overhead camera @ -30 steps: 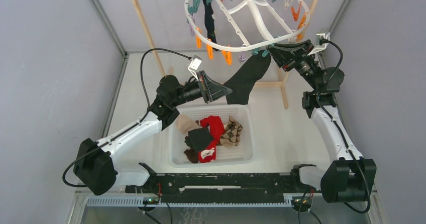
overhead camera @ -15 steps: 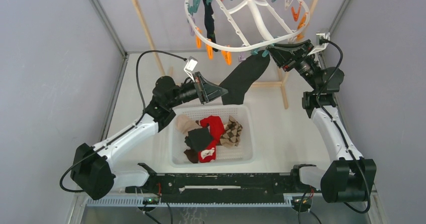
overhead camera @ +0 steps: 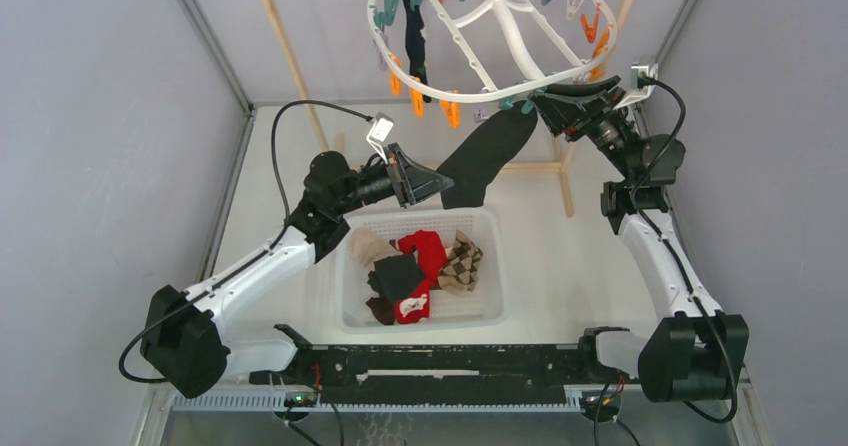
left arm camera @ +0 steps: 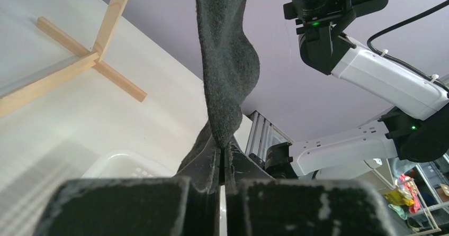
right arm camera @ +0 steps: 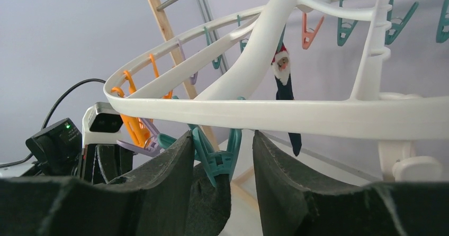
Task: Remove the socks clipped to the hanger
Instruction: Remove the sock from the hanger, then place the sock in the bin.
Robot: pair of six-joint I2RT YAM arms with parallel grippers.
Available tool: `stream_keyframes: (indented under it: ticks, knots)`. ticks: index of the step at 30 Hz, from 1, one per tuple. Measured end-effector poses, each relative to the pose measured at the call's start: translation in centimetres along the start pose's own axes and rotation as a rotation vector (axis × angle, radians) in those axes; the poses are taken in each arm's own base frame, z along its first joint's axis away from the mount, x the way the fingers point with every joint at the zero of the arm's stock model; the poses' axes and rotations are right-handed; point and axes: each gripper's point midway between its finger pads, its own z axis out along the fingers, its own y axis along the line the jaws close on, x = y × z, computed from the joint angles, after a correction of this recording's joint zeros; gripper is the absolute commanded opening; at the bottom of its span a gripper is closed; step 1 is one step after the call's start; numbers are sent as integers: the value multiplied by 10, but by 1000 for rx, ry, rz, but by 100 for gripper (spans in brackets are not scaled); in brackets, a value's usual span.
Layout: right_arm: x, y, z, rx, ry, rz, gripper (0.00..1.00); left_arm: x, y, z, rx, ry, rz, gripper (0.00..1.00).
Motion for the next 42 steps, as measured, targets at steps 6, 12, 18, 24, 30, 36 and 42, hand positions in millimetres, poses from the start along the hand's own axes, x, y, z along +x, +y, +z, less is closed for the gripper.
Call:
stream_keyframes:
  ticks: [6, 12, 18, 24, 30, 36, 42]
  knots:
    - [1, -1, 1, -2, -3, 10, 14, 0, 0, 0, -1, 2, -1, 2]
    - [2, -5, 2, 11, -4, 14, 0, 1, 1, 0, -4, 3, -3, 2]
    - [3, -8, 1, 23, 2, 17, 0, 1, 1, 0, -4, 3, -3, 2]
    - [5, -11, 1, 37, 6, 20, 0, 1, -2, -4, -8, 8, -9, 2]
    - [9, -12, 1, 45, 17, 22, 0, -7, -19, -16, 5, -8, 5, 2]
    - [11, -14, 1, 52, 24, 24, 0, 7, -22, -32, -3, 2, -11, 3]
    - [12, -16, 1, 61, 27, 28, 0, 49, -4, -49, -59, 70, -74, 3]
